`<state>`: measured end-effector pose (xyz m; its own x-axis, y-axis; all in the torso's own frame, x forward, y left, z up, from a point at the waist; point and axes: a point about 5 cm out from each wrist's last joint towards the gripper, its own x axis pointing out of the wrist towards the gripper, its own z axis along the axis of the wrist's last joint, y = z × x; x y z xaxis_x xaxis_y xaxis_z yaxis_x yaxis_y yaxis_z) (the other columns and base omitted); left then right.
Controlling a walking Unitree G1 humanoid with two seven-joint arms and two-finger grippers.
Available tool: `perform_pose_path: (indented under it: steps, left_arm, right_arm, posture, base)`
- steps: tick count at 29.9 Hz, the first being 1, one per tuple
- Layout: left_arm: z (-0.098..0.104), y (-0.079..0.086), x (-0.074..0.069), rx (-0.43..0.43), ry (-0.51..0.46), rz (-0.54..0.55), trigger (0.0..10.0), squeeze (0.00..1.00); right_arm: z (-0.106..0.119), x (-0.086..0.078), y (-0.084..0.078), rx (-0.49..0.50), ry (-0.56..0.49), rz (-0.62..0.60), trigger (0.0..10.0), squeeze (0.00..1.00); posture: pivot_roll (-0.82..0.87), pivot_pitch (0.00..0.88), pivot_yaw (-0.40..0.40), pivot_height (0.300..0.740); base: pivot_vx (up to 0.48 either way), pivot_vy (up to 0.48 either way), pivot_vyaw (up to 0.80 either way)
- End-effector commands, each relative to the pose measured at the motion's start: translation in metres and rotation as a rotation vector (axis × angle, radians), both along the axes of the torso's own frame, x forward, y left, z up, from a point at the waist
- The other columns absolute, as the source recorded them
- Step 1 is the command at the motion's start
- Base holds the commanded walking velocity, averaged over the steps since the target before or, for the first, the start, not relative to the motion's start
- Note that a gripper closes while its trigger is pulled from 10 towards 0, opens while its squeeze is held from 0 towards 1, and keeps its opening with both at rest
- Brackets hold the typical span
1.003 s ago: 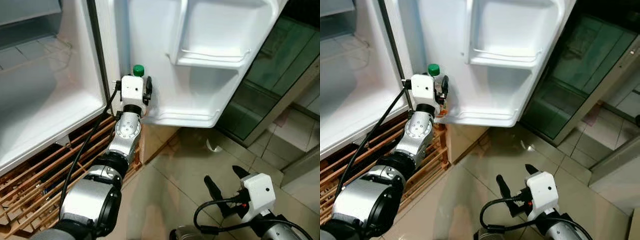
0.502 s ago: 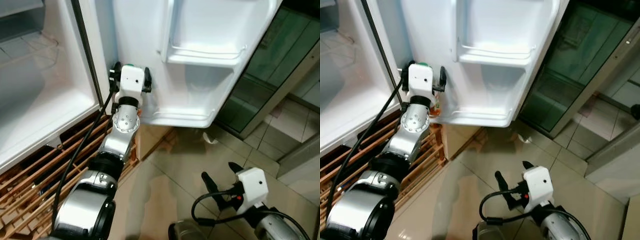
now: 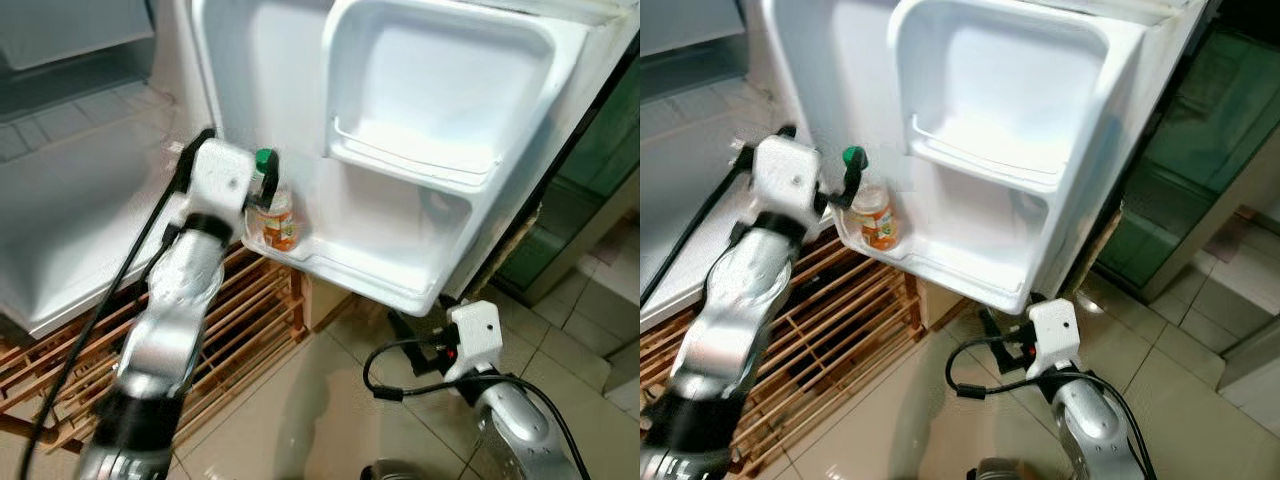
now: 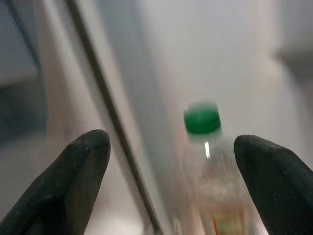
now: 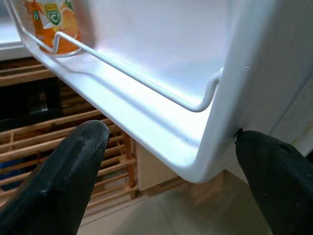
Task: Restocking fridge
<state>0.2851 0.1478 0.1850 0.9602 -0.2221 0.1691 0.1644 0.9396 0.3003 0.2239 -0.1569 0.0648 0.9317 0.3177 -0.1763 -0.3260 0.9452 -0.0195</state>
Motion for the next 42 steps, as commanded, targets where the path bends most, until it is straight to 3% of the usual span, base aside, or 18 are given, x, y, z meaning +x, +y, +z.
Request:
perform_pose_path:
  steps: [1, 4, 6, 8, 12, 15, 19, 22, 26, 32, 33, 34, 35, 36, 37, 38, 40, 42]
  left_arm:
    - [0.002, 0.004, -0.008, -0.038, 0.001, -0.043, 10.0, 0.0]
    - [-0.007, 0.013, -0.019, -0.076, 0.035, -0.103, 10.0, 0.0]
    - [-0.031, 0.039, -0.03, -0.138, 0.137, -0.086, 10.0, 0.0]
    - [-0.035, 0.043, -0.031, -0.151, 0.153, -0.071, 10.0, 0.0]
    - [-0.047, 0.028, -0.037, -0.152, 0.169, -0.082, 10.0, 0.0]
    - [-0.056, 0.026, -0.04, -0.168, 0.183, -0.062, 10.0, 0.0]
    - [-0.071, 0.035, -0.047, -0.234, 0.216, -0.018, 10.0, 0.0]
    - [-0.103, 0.039, -0.068, -0.236, 0.317, 0.025, 10.0, 0.0]
    - [-0.106, 0.037, -0.071, -0.244, 0.307, 0.018, 10.0, 0.0]
    - [-0.118, 0.052, -0.095, -0.206, 0.303, 0.014, 10.0, 0.0]
    - [-0.118, 0.054, -0.097, -0.195, 0.3, 0.014, 10.0, 0.0]
    - [-0.12, 0.061, -0.099, -0.179, 0.306, 0.028, 10.0, 0.0]
    - [-0.12, 0.061, -0.099, -0.179, 0.306, 0.028, 10.0, 0.0]
    - [-0.123, 0.077, -0.099, -0.129, 0.314, 0.079, 10.0, 0.0]
    - [-0.123, 0.077, -0.099, -0.129, 0.314, 0.079, 10.0, 0.0]
    - [-0.128, 0.081, -0.087, -0.122, 0.354, 0.106, 10.0, 0.0]
    - [-0.125, 0.078, -0.079, -0.141, 0.335, 0.076, 10.0, 0.0]
    - [-0.122, 0.058, -0.066, -0.149, 0.301, 0.025, 10.0, 0.0]
  right_arm:
    - [0.002, 0.003, 0.006, 0.006, -0.026, 0.04, 10.0, 0.0]
    - [0.0, 0.009, 0.006, 0.006, -0.032, 0.041, 10.0, 0.0]
    - [0.001, 0.015, 0.009, 0.019, -0.05, 0.059, 10.0, 0.0]
    - [0.002, 0.016, 0.011, 0.023, -0.055, 0.065, 10.0, 0.0]
    - [0.008, 0.021, 0.014, 0.043, -0.087, 0.058, 10.0, 0.0]
    - [0.01, 0.023, 0.012, 0.054, -0.095, 0.034, 10.0, 0.0]
    - [0.009, 0.023, 0.009, 0.067, -0.091, 0.005, 10.0, 0.0]
    - [0.006, 0.022, 0.005, 0.068, -0.085, -0.016, 10.0, 0.0]
    - [0.004, 0.02, 0.007, 0.06, -0.078, 0.011, 10.0, 0.0]
    - [-0.012, 0.003, 0.006, 0.036, 0.026, 0.13, 10.0, 0.0]
    - [-0.018, -0.001, 0.004, 0.021, 0.062, 0.143, 10.0, 0.0]
    - [-0.036, -0.009, -0.004, -0.066, 0.163, 0.147, 10.0, 0.0]
    - [-0.036, -0.009, -0.004, -0.066, 0.163, 0.147, 10.0, 0.0]
    - [-0.059, -0.016, -0.033, -0.23, 0.264, 0.012, 10.0, 0.0]
    - [-0.059, -0.016, -0.033, -0.23, 0.264, 0.012, 10.0, 0.0]
    - [-0.061, -0.014, -0.058, -0.262, 0.266, -0.174, 10.0, 0.0]
    - [-0.059, -0.012, -0.063, -0.288, 0.258, -0.207, 10.0, 0.0]
    - [-0.058, -0.014, -0.065, -0.287, 0.278, -0.182, 10.0, 0.0]
  posture:
    - [-0.15, 0.0, 0.03, 0.74]
    - [-0.12, 0.0, 0.013, 0.74]
    - [-0.1, 0.0, -0.002, 0.74]
    - [-0.1, 0.0, -0.002, 0.74]
    - [-0.13, 0.0, 0.005, 0.74]
    - [-0.14, 0.0, 0.014, 0.74]
    - [-0.16, 0.0, 0.027, 0.74]
    - [-0.18, 0.0, 0.029, 0.74]
    - [-0.18, 0.0, 0.027, 0.74]
    - [-0.19, 0.0, 0.028, 0.74]
    - [-0.19, 0.0, 0.028, 0.74]
    - [-0.19, 0.0, 0.028, 0.74]
    - [-0.19, 0.0, 0.028, 0.74]
    - [-0.19, 0.0, 0.029, 0.74]
    - [-0.19, 0.0, 0.029, 0.74]
    - [-0.2, 0.0, 0.031, 0.74]
    - [-0.21, 0.0, 0.041, 0.74]
    - [-0.22, 0.0, 0.049, 0.74]
  base:
    - [0.0, 0.0, 0.0]
    - [0.0, 0.0, 0.0]
    - [0.0, 0.0, 0.0]
    - [0.0, 0.0, 0.0]
    - [0.0, 0.0, 0.0]
    - [0.0, 0.0, 0.0]
    - [0.0, -0.157, 0.0]
    - [0.0, -0.435, 0.79]
    - [0.0, -0.443, 0.78]
    - [0.0, -0.476, 0.78]
    - [0.0, -0.48, 0.77]
    - [0.0, -0.48, 0.75]
    - [0.0, -0.48, 0.75]
    - [0.0, 0.0, 0.76]
    - [0.0, 0.0, 0.76]
    - [0.0, 0.0, 0.51]
    - [0.0, 0.0, 0.0]
    - [0.0, -0.366, 0.0]
